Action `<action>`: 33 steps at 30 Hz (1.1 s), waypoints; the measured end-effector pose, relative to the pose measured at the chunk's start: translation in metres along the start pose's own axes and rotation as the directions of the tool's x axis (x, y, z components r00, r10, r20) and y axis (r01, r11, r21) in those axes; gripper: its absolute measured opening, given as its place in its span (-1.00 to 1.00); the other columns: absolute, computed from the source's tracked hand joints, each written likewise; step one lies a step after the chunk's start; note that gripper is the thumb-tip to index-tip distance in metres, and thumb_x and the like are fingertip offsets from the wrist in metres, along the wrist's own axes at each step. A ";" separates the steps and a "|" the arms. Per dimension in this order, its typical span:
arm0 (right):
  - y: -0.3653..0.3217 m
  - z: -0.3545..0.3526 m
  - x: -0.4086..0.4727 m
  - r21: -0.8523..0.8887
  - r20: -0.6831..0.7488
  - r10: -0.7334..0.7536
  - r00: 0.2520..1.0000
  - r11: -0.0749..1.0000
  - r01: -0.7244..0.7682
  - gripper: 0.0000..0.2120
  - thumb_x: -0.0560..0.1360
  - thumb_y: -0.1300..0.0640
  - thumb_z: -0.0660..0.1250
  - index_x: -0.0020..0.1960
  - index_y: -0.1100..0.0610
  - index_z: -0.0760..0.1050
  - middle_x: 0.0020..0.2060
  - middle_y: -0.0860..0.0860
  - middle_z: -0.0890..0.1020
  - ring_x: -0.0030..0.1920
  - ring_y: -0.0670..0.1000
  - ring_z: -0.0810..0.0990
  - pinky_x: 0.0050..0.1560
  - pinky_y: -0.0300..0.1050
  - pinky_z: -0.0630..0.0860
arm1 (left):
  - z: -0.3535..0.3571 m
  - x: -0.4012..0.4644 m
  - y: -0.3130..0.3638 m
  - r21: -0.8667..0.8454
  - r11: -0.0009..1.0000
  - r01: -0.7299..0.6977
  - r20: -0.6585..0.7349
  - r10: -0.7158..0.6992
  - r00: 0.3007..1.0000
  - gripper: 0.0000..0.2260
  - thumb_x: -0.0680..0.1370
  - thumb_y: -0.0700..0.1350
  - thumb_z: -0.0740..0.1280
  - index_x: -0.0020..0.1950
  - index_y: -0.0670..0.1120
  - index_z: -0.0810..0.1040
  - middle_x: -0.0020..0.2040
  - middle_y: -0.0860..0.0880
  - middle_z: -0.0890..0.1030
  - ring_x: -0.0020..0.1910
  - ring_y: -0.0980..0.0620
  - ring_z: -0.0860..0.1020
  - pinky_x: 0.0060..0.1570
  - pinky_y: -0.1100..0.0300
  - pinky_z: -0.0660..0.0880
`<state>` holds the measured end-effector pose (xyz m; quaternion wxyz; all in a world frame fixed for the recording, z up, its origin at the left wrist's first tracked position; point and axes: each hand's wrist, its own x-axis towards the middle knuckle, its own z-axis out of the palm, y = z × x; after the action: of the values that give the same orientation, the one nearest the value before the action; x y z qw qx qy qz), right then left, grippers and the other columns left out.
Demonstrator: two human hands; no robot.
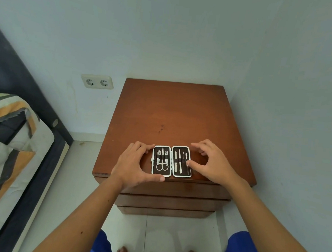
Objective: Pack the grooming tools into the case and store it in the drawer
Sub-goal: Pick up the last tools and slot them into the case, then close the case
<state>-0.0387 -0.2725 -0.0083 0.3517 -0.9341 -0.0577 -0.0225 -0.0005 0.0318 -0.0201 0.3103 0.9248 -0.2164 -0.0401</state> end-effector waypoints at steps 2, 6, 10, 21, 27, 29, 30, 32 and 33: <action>0.004 0.000 -0.007 -0.047 -0.013 0.031 0.999 0.998 -0.032 -0.46 0.47 -0.21 0.48 0.38 -0.03 0.58 0.07 -0.21 0.52 0.15 -0.19 0.45 0.20 -0.25 0.45 | 0.000 0.000 0.000 -0.007 1.000 -0.001 0.002 0.001 1.000 0.08 0.15 0.65 0.43 0.56 0.12 0.41 0.17 0.27 0.42 0.19 0.22 0.40 0.19 0.15 0.45; 0.004 0.003 -0.015 -0.023 -0.027 0.041 0.999 0.999 -0.042 -0.66 0.48 -0.14 0.51 0.23 -0.12 0.65 -0.02 -0.21 0.57 0.13 -0.19 0.39 0.12 -0.35 0.30 | -0.001 0.000 -0.001 -0.016 1.000 -0.003 0.013 0.003 1.000 0.08 0.15 0.62 0.47 0.56 0.13 0.40 0.16 0.26 0.42 0.18 0.21 0.39 0.18 0.17 0.43; -0.005 0.007 -0.015 0.051 -0.036 0.079 0.996 0.996 -0.077 -0.67 0.51 -0.07 0.51 0.26 -0.10 0.66 -0.01 -0.20 0.61 0.12 -0.14 0.45 0.07 -0.32 0.32 | -0.004 0.000 -0.005 -0.037 0.999 -0.009 0.046 0.010 0.999 0.07 0.16 0.54 0.53 0.57 0.11 0.41 0.15 0.26 0.42 0.19 0.20 0.40 0.21 0.17 0.43; -0.016 0.008 -0.009 0.137 0.072 0.179 0.981 0.973 -0.187 -0.69 0.54 0.09 0.47 0.26 -0.14 0.64 0.04 -0.12 0.62 0.08 0.01 0.52 0.15 -0.11 0.43 | -0.011 0.000 -0.016 -0.205 0.979 0.011 0.113 0.012 0.994 0.00 0.15 0.35 0.68 0.53 0.11 0.46 0.15 0.16 0.45 0.17 0.24 0.39 0.16 0.34 0.36; -0.044 -0.006 -0.002 0.488 0.130 0.115 0.985 0.857 -0.164 -0.63 0.60 0.22 0.42 0.35 -0.07 0.60 0.08 -0.07 0.70 -0.01 -0.17 0.64 0.03 -0.29 0.53 | 0.004 -0.006 -0.007 -0.174 0.985 0.014 -0.054 -0.024 0.998 0.03 0.02 0.52 0.59 0.40 0.11 0.55 0.07 0.22 0.46 0.13 0.27 0.40 0.06 0.39 0.36; -0.056 -0.001 -0.003 0.499 0.126 0.104 0.987 0.853 -0.154 -0.64 0.59 0.19 0.44 0.35 -0.06 0.59 0.09 -0.02 0.69 -0.04 -0.10 0.67 0.02 -0.27 0.57 | 0.005 -0.007 -0.004 -0.166 0.986 0.011 -0.072 -0.023 0.997 0.04 0.01 0.55 0.56 0.39 0.10 0.55 0.07 0.22 0.45 0.13 0.31 0.39 0.06 0.41 0.35; -0.060 0.005 -0.004 0.487 0.112 0.115 0.987 0.859 -0.155 -0.64 0.57 0.14 0.48 0.34 -0.07 0.60 0.09 -0.01 0.70 0.00 -0.01 0.68 0.08 -0.19 0.61 | 0.005 -0.008 -0.004 -0.165 0.986 0.010 -0.073 -0.022 0.997 0.04 0.01 0.57 0.55 0.39 0.10 0.55 0.07 0.22 0.45 0.14 0.31 0.38 0.08 0.41 0.35; -0.067 0.021 -0.007 0.408 0.067 0.134 0.989 0.901 -0.149 -0.62 0.49 0.02 0.54 0.29 -0.09 0.62 0.08 -0.05 0.67 0.01 0.05 0.68 0.15 -0.03 0.63 | 0.004 -0.008 -0.005 -0.165 0.986 0.006 -0.064 -0.017 0.998 0.05 0.02 0.60 0.51 0.38 0.07 0.56 0.07 0.22 0.45 0.13 0.29 0.38 0.09 0.40 0.35; -0.069 0.030 -0.009 0.331 0.039 0.130 0.991 0.934 -0.136 -0.60 0.45 -0.04 0.56 0.28 -0.10 0.63 0.07 -0.10 0.64 -0.02 0.00 0.66 0.11 -0.06 0.62 | 0.003 -0.008 -0.006 -0.161 0.987 0.003 -0.056 -0.012 0.998 0.05 0.03 0.61 0.50 0.38 0.06 0.57 0.07 0.22 0.45 0.13 0.29 0.38 0.08 0.39 0.35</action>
<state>-0.0557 -0.2020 0.0138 0.5045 -0.8632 -0.0004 0.0193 -0.0064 0.0380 -0.0263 0.3898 0.8983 -0.1999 -0.0326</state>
